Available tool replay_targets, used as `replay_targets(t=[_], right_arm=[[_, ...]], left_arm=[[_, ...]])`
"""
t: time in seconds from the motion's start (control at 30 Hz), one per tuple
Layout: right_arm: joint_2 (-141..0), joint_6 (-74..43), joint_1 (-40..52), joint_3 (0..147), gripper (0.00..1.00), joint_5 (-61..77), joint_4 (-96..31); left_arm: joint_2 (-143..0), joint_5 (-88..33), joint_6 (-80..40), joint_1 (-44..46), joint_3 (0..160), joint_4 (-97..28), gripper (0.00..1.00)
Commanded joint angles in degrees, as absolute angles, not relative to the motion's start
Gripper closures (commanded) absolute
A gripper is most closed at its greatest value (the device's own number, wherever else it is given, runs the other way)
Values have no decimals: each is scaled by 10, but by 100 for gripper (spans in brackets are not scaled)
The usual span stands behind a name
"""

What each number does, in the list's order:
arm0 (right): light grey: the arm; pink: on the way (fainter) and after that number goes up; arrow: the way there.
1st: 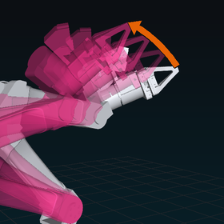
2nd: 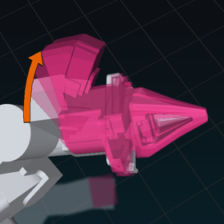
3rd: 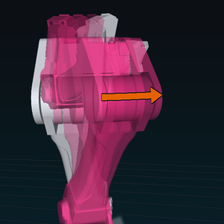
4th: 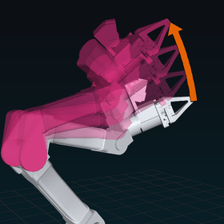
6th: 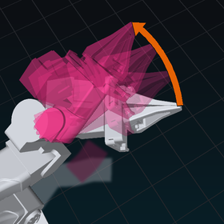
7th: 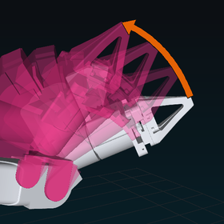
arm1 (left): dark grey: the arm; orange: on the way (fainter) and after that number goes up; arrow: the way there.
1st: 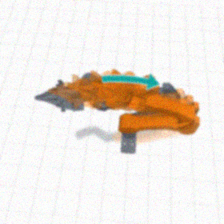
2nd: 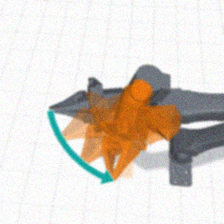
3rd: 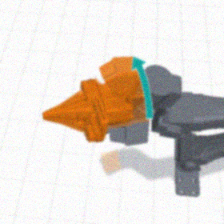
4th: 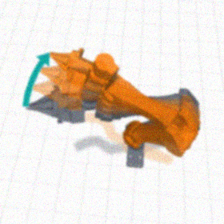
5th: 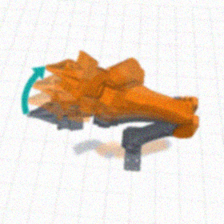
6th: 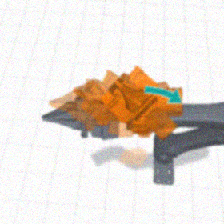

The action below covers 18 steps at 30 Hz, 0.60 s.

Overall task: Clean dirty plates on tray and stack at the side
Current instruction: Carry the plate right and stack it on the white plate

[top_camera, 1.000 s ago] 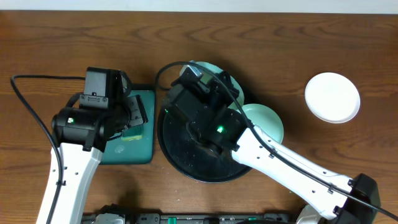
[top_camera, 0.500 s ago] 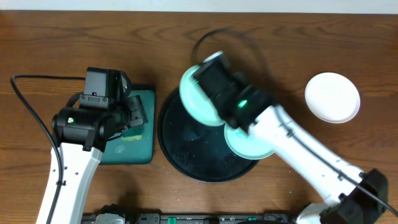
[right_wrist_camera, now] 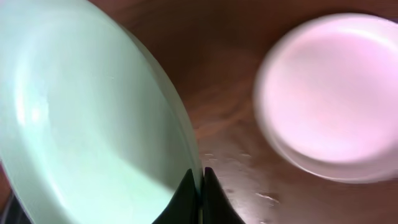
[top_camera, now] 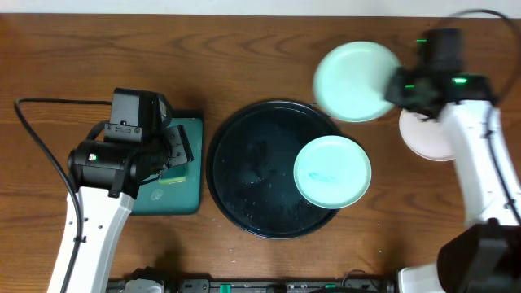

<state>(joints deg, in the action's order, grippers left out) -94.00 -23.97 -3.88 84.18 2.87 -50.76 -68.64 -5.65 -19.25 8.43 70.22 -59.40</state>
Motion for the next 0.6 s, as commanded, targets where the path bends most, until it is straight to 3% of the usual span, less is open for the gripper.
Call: replay_targets(t=[0.0,0.3,0.57], right_arm=[[-933,-259,-130,846,98,78,-526],[-993,-252,-289,846,99,23,-582],[-1070,-253,-323,846,99,-8,-586]], left_arm=[[-688,-53,-185,86,710,-595,40],[-689,-53,-185,86,710,-595,40],[-689,-53,-185,86,710,-596,40]])
